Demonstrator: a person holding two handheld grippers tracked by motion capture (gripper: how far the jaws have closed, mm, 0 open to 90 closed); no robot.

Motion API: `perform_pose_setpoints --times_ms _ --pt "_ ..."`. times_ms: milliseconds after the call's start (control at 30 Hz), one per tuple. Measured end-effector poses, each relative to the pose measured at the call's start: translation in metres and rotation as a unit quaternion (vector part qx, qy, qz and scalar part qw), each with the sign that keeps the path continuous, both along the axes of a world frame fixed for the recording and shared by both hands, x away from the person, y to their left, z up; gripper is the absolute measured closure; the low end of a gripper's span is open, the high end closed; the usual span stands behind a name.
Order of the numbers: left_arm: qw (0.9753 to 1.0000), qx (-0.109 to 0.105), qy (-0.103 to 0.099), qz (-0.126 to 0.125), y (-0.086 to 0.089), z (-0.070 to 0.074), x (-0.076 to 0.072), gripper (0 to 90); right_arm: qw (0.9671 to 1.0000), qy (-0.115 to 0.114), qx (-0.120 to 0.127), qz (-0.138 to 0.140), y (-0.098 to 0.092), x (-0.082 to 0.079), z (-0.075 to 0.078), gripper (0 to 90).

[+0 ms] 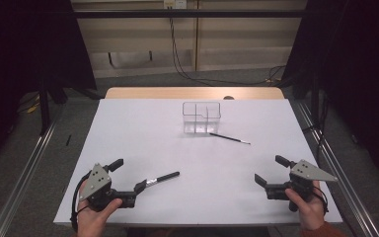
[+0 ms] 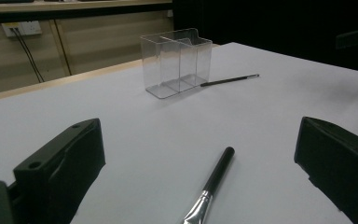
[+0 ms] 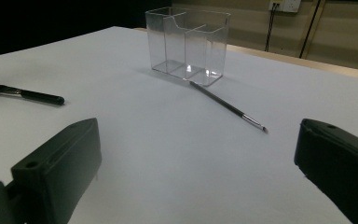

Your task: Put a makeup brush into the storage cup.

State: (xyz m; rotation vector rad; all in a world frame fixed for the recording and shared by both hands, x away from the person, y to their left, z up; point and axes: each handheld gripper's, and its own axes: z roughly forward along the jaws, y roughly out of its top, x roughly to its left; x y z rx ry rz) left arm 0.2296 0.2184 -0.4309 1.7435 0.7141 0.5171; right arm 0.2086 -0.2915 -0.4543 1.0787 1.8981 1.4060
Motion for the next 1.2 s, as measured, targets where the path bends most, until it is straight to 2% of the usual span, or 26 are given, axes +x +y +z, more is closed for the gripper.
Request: perform_pose_setpoints --times_ms 133,433,600,667,733,867,933,1067,1200 --pt "1.0000 0.002 0.006 -0.005 -0.004 0.003 0.005 1.7 1.0000 0.004 0.003 0.000 0.000 0.001 -0.001 0.2" --pt "0.9999 0.005 0.000 -0.013 -0.012 0.010 0.014 2.1 1.0000 0.004 0.003 0.004 0.000 0.002 -0.001 0.2" --pt "0.9999 -0.004 0.001 -0.014 -0.020 0.012 0.021 2.1 1.0000 0.002 0.004 0.005 0.001 0.002 -0.001 0.2" --pt "0.9997 -0.011 0.009 -0.018 -0.025 0.012 0.024 2.1 1.0000 0.004 0.006 0.005 0.001 0.003 -0.001 0.3" --pt "0.9997 -0.004 0.000 -0.023 -0.032 0.013 0.029 2.1 0.9999 0.007 0.009 0.007 0.001 0.003 -0.002 0.3" --pt "0.9995 -0.001 -0.003 -0.031 -0.038 0.014 0.035 2.0 0.9999 0.006 0.007 0.008 0.002 0.002 -0.001 0.3" --pt "0.9989 0.003 -0.014 -0.043 -0.046 0.014 0.043 2.1 0.9999 0.006 0.008 0.008 0.001 0.003 -0.002 0.3" --pt "0.9990 0.001 -0.005 -0.043 -0.052 0.011 0.052 2.2 0.9999 0.006 0.010 0.007 0.000 0.003 -0.002 0.2" --pt "0.9988 0.005 -0.011 -0.047 -0.059 0.013 0.061 2.1 0.9999 0.009 0.011 0.008 0.001 0.004 -0.002 0.2"
